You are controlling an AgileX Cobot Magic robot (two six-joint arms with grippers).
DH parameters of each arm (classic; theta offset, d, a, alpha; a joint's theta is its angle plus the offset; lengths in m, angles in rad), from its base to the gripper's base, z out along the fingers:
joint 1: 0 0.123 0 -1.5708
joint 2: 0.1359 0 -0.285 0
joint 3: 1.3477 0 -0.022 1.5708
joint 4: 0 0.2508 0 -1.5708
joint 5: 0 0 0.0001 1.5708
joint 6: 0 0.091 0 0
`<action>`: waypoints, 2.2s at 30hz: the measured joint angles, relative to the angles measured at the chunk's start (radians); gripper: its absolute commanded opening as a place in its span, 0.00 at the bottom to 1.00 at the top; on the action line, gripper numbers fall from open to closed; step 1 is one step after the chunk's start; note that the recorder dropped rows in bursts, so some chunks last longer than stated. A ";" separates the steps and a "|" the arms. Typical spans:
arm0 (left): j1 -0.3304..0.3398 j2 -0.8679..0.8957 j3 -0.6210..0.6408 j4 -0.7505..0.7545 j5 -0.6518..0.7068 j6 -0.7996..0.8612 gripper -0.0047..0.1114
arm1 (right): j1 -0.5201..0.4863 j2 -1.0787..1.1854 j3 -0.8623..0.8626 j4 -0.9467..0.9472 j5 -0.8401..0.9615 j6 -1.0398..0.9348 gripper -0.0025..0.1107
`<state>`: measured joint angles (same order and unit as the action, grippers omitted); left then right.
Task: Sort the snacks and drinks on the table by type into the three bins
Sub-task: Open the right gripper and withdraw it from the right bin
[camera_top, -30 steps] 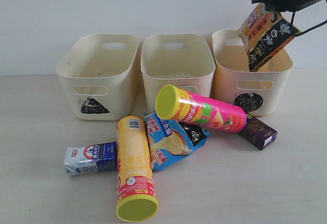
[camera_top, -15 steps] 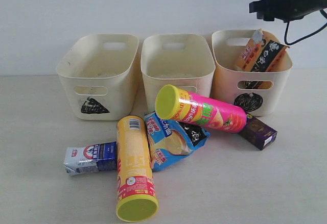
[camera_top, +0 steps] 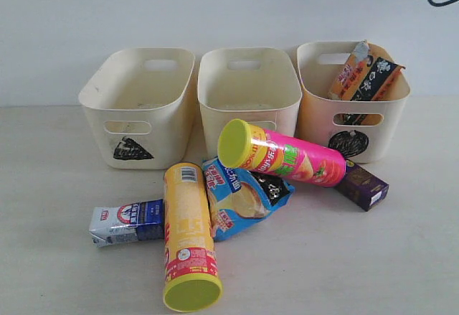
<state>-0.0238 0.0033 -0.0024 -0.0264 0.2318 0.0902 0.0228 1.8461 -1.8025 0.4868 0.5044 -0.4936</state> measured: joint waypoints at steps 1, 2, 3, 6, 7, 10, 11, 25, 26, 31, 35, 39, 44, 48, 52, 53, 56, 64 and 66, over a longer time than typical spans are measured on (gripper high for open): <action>0.000 0.000 0.000 0.000 0.000 0.000 0.08 | 0.000 -0.013 0.000 0.000 0.044 0.000 0.02; 0.000 0.000 0.000 0.000 0.000 0.000 0.08 | 0.000 -0.026 0.000 0.000 0.092 0.000 0.02; 0.000 0.000 0.000 0.000 0.000 0.000 0.08 | 0.000 -0.037 0.000 0.002 0.142 0.000 0.02; 0.000 0.000 0.000 0.000 0.000 0.000 0.08 | 0.000 -0.066 0.011 0.002 0.267 0.026 0.02; 0.000 0.000 0.000 0.000 0.000 0.000 0.08 | 0.000 -0.082 0.028 0.002 0.297 0.042 0.02; 0.000 0.000 0.000 0.000 0.000 0.000 0.08 | 0.000 -0.221 0.201 0.008 0.313 0.122 0.02; 0.000 0.000 0.000 0.000 0.000 0.000 0.08 | 0.000 -0.264 0.251 0.017 0.297 0.132 0.02; 0.000 0.000 0.000 0.000 0.000 0.000 0.08 | 0.297 -0.683 0.850 0.041 0.434 0.129 0.02; 0.000 0.000 0.000 0.000 0.000 0.000 0.08 | 0.304 -0.679 0.867 0.022 0.441 0.129 0.02; 0.000 0.000 0.000 0.000 0.000 0.000 0.08 | 0.306 -0.638 0.881 -0.081 0.425 0.191 0.31; 0.000 0.000 0.000 0.000 0.000 0.000 0.08 | 0.306 -0.614 0.881 -0.077 0.430 0.219 0.59; 0.000 0.000 0.000 0.000 0.000 0.000 0.08 | 0.344 -0.581 0.881 0.019 0.452 0.225 0.71; 0.000 0.000 0.000 0.000 0.000 0.000 0.08 | 0.513 -0.456 0.881 0.047 0.375 0.237 0.94; 0.000 0.000 0.000 0.000 0.000 0.000 0.08 | 0.595 -0.368 0.874 0.047 0.286 0.256 0.84; 0.000 0.000 0.000 0.000 0.000 0.000 0.08 | 0.616 -0.349 0.838 -0.064 0.214 0.369 0.03; 0.000 0.000 0.000 0.000 0.000 0.000 0.08 | 0.616 -0.347 0.834 -0.149 0.204 0.417 0.05; 0.000 0.000 0.000 0.000 0.000 0.000 0.08 | 0.616 -0.347 0.834 -0.371 0.204 0.585 0.07; 0.000 0.000 0.000 0.000 0.000 0.000 0.08 | 0.616 -0.478 0.892 -0.808 0.175 0.924 0.02; 0.000 0.000 0.000 0.000 0.000 0.000 0.08 | 0.598 -0.548 0.940 -0.875 0.142 0.990 0.02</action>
<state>-0.0238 0.0033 -0.0024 -0.0264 0.2318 0.0902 0.6205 1.2981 -0.8628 -0.3887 0.6468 0.4959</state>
